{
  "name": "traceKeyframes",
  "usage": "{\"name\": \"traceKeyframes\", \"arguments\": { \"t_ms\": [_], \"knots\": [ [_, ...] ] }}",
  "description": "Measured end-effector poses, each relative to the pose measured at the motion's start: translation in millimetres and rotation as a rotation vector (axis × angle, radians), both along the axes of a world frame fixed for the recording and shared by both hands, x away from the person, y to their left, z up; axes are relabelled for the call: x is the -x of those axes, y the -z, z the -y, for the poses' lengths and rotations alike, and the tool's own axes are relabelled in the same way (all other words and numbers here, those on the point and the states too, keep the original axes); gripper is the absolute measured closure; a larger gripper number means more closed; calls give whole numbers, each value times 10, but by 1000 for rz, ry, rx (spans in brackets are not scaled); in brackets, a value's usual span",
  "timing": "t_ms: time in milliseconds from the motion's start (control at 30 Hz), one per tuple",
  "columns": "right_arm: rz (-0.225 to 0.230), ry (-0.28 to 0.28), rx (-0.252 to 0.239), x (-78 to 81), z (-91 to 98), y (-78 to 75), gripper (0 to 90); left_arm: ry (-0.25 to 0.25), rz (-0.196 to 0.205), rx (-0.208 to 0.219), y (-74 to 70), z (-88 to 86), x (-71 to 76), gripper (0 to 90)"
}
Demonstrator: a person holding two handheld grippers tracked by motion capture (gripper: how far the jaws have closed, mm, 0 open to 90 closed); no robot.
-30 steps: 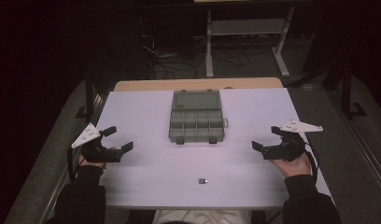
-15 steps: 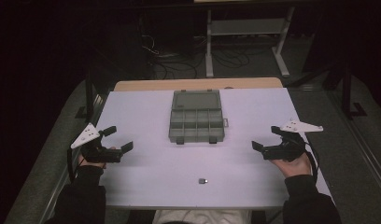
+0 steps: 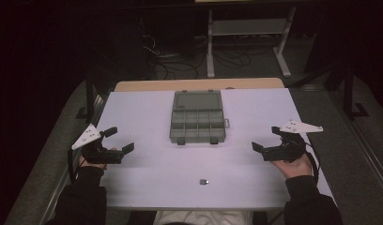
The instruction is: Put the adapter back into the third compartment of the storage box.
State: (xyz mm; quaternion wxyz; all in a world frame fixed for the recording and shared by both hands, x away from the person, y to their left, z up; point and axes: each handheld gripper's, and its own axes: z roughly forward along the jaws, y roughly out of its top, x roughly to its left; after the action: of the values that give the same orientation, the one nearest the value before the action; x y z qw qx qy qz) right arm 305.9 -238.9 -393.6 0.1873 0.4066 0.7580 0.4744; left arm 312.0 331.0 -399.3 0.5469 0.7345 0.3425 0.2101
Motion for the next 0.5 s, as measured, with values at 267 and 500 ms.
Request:
{"name": "traceKeyframes", "arguments": {
  "t_ms": [267, 500],
  "knots": [
    [3, -29, 18, 3, -87, -62, 0, -2, 1, -1, 1, 2, 1, 0],
    [6, -59, 24, 15, -163, -112, 0, -2, 1, -1, 2, 2, -1, 0]
  ]
}}
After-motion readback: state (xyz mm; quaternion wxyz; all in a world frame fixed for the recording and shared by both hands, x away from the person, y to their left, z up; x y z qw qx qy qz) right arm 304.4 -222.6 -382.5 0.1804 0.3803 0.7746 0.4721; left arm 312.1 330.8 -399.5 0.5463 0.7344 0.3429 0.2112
